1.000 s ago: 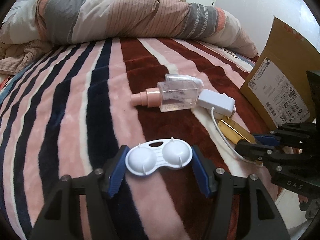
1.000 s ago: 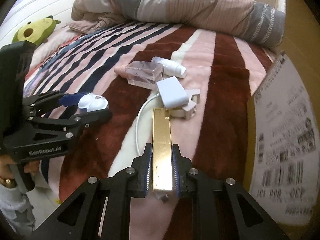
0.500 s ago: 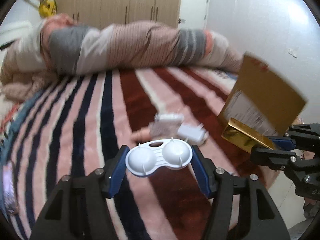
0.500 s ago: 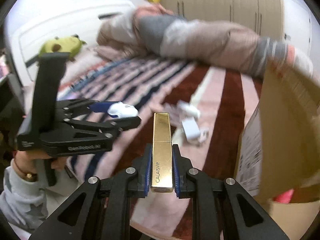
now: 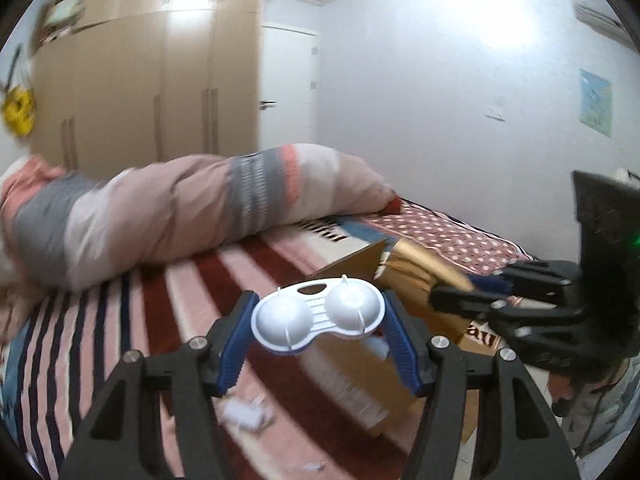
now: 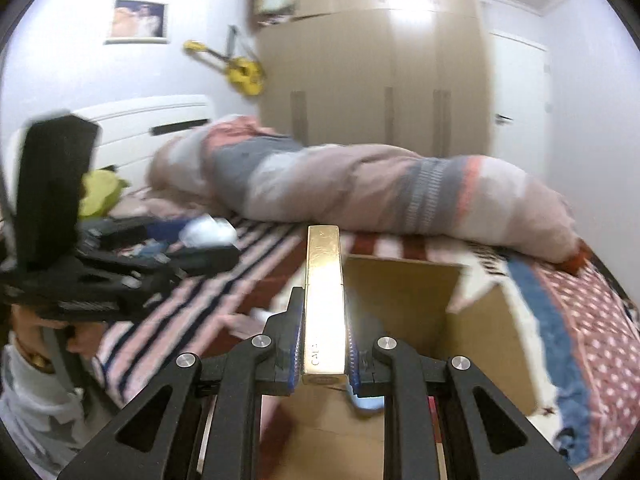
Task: Organize rigid objects
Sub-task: 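Drop the lipstick and lens case into the box from both grippers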
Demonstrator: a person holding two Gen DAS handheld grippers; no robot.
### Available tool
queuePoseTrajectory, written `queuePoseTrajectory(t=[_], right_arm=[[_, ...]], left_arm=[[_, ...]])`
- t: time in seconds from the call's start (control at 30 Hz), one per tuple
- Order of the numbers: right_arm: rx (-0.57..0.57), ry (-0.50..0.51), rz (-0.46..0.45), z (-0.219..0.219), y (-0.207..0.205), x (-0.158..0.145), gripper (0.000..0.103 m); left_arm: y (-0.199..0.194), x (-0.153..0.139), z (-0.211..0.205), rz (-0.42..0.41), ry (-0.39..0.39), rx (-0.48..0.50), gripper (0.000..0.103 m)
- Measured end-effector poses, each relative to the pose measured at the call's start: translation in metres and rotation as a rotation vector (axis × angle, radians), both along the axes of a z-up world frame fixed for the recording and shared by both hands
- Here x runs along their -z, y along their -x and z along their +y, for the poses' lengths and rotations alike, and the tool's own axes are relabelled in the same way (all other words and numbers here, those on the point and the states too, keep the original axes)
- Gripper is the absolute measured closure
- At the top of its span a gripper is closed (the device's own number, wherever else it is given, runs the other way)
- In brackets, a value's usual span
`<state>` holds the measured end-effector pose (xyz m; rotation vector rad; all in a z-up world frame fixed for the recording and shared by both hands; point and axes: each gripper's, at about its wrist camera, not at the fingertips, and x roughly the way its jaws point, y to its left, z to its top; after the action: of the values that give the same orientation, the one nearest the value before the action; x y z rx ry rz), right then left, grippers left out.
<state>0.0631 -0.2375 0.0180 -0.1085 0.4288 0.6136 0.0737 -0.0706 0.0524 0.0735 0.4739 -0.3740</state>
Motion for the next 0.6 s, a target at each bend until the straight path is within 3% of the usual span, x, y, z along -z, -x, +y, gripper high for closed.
queuePoseTrajectory(t=[0.1, 0.3, 0.6], right_arm=[[0.06, 0.021, 0.059, -0.022, -0.025, 0.018, 0.09], [0.081, 0.052, 0.182, -0.034, -0.066, 0.058, 0.089], [0.068, 0.018, 0.196, -0.05, -0.068, 0.07, 0.089]], left_arm=[[-0.018, 0.0, -0.03, 0.031, -0.02, 0.055, 0.044], [-0.047, 0.018, -0.061, 0.093, -0.092, 0.063, 0.044], [-0.06, 0.029, -0.068, 0.137, -0.108, 0.064, 0.044]])
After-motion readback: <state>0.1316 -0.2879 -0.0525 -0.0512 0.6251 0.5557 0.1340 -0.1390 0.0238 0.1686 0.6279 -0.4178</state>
